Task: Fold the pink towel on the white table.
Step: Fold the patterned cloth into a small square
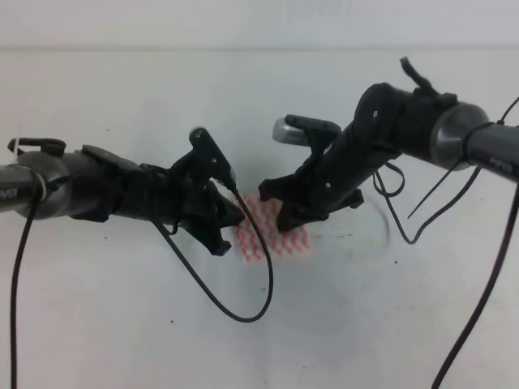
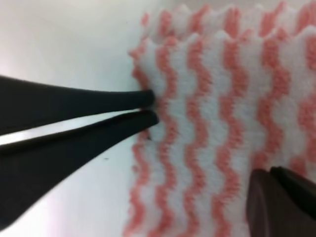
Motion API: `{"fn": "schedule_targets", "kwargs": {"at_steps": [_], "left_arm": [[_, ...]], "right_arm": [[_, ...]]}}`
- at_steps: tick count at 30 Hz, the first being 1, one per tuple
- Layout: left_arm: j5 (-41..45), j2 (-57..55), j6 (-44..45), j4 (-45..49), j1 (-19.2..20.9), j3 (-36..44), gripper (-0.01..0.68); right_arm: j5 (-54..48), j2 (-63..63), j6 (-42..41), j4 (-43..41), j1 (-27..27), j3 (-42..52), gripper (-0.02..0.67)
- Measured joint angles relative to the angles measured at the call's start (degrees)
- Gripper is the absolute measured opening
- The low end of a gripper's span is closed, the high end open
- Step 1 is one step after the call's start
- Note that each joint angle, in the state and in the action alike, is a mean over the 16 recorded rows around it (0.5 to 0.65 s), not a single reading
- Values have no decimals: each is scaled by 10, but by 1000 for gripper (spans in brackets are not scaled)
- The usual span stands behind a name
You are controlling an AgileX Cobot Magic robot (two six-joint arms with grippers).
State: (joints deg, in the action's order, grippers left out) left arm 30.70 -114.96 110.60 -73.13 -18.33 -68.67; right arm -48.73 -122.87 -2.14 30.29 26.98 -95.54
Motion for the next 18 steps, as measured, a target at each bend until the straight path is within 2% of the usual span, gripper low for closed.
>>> {"fn": "schedule_targets", "kwargs": {"at_steps": [11, 18], "left_arm": [[13, 21, -1, -12, 0, 0, -4], [24, 24, -22, -56, -1, 0, -3]], "right_arm": [[34, -7, 47, -11, -7, -1, -18], [52, -6, 69, -26, -12, -19, -18]]}}
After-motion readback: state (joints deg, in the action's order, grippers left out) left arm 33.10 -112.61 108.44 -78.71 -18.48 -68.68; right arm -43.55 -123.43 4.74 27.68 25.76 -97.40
